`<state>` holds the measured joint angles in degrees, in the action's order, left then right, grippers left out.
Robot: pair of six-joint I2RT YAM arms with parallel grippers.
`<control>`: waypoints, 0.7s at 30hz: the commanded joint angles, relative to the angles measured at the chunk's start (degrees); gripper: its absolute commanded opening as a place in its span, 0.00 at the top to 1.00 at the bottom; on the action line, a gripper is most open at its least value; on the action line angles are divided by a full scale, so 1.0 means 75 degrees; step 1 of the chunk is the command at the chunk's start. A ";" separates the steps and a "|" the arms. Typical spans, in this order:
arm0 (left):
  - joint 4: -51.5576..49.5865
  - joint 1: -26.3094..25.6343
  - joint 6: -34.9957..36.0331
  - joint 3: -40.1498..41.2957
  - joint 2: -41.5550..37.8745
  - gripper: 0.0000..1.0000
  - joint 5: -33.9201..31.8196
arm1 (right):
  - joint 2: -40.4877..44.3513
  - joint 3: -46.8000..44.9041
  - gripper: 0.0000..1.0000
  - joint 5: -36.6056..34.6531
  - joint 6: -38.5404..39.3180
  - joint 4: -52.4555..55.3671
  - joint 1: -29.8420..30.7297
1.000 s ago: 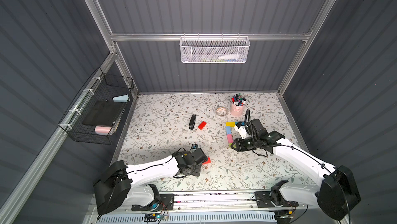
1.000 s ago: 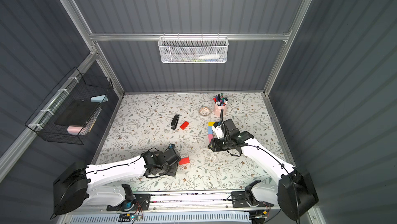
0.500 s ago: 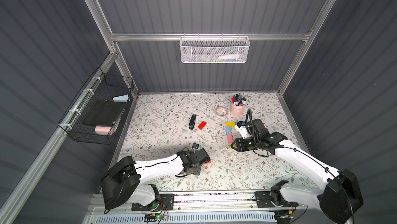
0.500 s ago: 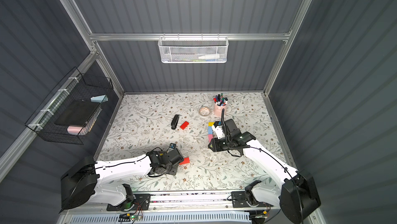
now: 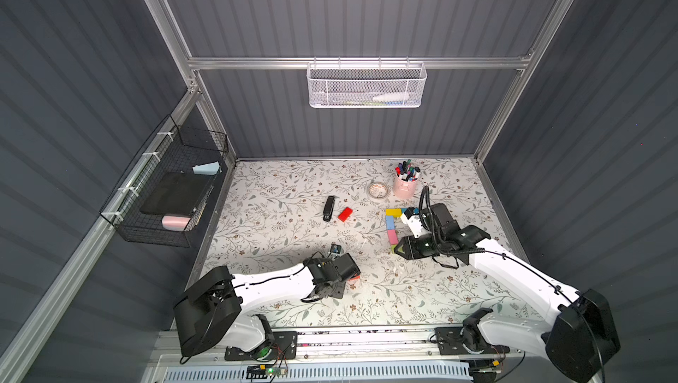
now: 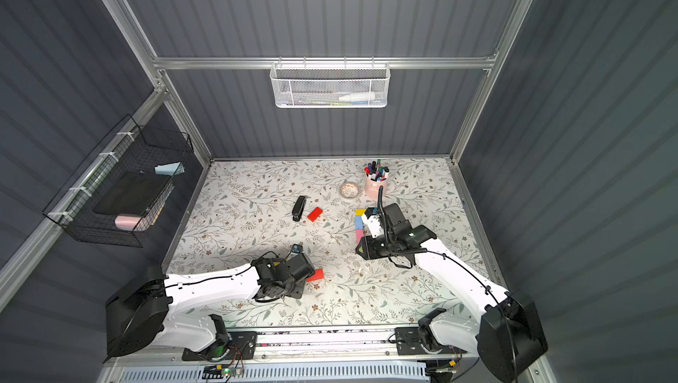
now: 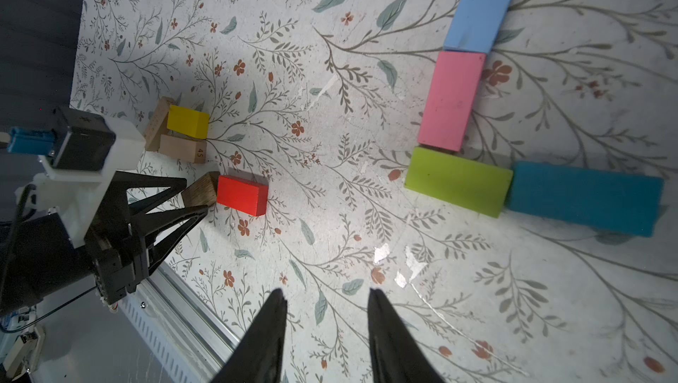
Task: Assemble the letter c with building blocks
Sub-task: Adjust the building block at the center of the board.
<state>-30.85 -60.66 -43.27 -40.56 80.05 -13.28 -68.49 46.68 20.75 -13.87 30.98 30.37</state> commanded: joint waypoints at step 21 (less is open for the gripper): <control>-0.1093 0.1297 -0.1298 0.0010 -0.1384 0.20 -0.0293 | 0.0141 -0.0024 0.60 0.0049 0.0080 0.0195 0.0034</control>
<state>-37.69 -53.39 -53.15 -40.58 69.91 -16.56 -68.42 46.68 20.75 -13.89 31.40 30.37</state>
